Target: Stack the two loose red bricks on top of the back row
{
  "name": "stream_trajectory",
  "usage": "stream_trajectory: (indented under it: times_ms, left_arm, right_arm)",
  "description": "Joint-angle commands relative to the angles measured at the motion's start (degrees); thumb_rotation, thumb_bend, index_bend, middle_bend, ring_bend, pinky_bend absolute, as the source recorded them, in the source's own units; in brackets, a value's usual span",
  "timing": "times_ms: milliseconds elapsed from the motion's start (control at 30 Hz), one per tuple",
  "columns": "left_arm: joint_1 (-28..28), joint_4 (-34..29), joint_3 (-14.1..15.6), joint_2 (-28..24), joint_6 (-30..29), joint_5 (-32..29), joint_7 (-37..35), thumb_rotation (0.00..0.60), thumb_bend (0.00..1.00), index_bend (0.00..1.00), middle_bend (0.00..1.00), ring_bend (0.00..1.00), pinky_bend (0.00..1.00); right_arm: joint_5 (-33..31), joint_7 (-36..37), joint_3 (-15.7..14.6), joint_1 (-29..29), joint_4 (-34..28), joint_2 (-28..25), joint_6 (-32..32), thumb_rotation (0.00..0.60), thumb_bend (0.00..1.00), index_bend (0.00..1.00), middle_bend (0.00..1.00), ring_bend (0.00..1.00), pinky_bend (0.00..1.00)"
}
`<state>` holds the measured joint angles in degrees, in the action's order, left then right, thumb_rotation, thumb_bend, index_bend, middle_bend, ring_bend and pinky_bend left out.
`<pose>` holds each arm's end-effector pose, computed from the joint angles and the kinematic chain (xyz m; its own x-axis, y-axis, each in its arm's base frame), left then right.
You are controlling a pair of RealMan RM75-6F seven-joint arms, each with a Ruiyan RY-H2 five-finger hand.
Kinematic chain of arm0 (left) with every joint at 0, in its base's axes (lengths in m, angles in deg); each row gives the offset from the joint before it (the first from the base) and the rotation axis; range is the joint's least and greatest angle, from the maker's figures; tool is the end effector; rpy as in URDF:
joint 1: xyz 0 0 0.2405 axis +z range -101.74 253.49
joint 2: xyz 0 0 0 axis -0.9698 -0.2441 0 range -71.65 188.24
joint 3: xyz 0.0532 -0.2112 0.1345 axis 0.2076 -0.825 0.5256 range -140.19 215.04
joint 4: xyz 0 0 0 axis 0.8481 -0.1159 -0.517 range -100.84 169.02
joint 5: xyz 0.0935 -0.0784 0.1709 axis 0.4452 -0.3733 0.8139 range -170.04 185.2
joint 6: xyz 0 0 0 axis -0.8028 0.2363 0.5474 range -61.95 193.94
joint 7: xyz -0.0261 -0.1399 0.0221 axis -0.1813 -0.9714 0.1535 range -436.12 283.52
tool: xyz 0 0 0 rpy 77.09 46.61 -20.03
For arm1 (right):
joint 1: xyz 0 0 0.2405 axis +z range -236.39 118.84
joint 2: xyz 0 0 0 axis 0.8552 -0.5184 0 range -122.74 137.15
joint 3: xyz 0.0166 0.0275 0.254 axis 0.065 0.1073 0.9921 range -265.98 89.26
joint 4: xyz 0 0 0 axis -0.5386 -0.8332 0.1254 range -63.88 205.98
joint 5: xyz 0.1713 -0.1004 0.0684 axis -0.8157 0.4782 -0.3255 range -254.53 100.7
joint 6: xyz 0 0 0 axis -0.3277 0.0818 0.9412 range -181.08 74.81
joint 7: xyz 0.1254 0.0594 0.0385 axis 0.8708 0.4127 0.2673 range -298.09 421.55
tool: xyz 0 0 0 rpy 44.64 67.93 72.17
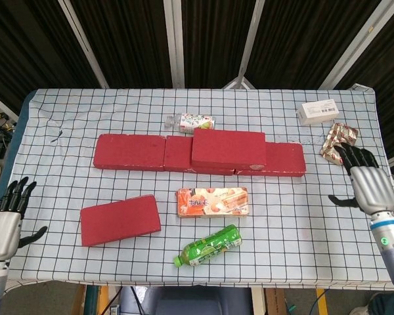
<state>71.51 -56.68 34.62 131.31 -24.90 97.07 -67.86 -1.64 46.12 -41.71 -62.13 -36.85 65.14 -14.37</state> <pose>-0.2893 0.1766 0.1232 0.4108 -0.0941 0.9069 0.9077 -0.0515 -0.4165 -0.2486 -0.2739 0.2066 0.4152 -0.1373 0.8993 -0.9090 -0.0218 0.4163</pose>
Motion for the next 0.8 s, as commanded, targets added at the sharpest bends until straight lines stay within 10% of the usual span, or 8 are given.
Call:
stream_trajectory:
  times_ms: [33, 400, 800]
  left_arm:
    - [-1.3, 1.1, 0.0, 2.4, 0.8, 1.3, -4.1, 0.6, 0.0, 0.0, 0.0, 0.0, 0.23]
    - [-8.1, -15.3, 1.0, -8.3, 18.4, -5.0, -3.1, 0.6, 0.0, 0.0, 0.0, 0.0, 0.15]
    - [-16.2, -32.3, 0.1, -13.3, 28.2, -23.7, 16.6, 0.6, 0.0, 0.0, 0.0, 0.0, 0.02]
  right_arm:
    - [15.2, 11.6, -10.5, -7.5, 0.1, -2.6, 9.8, 0.6, 0.22, 0.0, 0.0, 0.0, 0.0]
    - [22.0, 16.2, -24.3, -10.8, 3.2, -1.0, 26.8, 0.6, 0.22, 0.0, 0.0, 0.0, 0.0]
    - [17.4, 13.6, -29.4, -8.0, 1.7, -2.7, 31.1, 0.6, 0.22, 0.0, 0.0, 0.0, 0.0]
